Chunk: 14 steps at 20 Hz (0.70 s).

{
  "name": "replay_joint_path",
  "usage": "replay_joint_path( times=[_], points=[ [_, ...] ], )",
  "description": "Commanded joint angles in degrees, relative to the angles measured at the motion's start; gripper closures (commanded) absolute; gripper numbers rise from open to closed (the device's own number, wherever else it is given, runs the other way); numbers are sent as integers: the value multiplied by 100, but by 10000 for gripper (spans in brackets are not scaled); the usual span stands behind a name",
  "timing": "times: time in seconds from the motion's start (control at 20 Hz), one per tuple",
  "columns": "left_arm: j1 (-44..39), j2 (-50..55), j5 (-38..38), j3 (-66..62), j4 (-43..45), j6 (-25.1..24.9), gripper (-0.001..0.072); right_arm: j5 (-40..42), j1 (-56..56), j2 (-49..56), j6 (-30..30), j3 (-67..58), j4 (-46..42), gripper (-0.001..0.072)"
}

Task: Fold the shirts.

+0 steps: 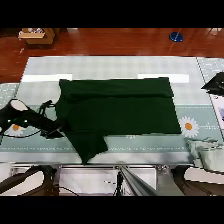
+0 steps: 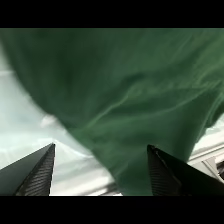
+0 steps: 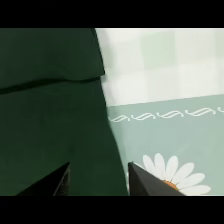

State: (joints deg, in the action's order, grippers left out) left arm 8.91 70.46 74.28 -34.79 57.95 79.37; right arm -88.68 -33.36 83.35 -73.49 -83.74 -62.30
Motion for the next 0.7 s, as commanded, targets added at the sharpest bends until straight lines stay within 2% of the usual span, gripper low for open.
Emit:
replay_joint_path(
  times=[0.0, 0.05, 0.15, 0.2, 0.4, 0.55, 0.65],
  points=[
    [-514, 291, -280, 17, -59, 22, 56, 0, -2, -181, 4, 2, -153, 289],
    [-581, 339, -341, 17, -59, 83, 120, 2, -2, -223, 4, 2, -195, 289],
    [-605, 407, -595, 17, -55, 260, 606, 0, -2, -308, -15, 2, -208, 289],
    [-605, 417, -713, 17, -57, 315, 673, -7, -2, -361, -72, 2, -192, 289],
    [-581, 424, -702, 17, 20, 382, 675, -179, -4, -463, -258, 2, -354, 289],
    [-581, 420, -509, 17, 70, 229, 676, -439, -31, -466, -297, 286, -1427, 289],
    [-581, 404, -481, 17, 68, 184, 675, -470, -219, -468, -127, 909, -1185, 265]
  ],
)
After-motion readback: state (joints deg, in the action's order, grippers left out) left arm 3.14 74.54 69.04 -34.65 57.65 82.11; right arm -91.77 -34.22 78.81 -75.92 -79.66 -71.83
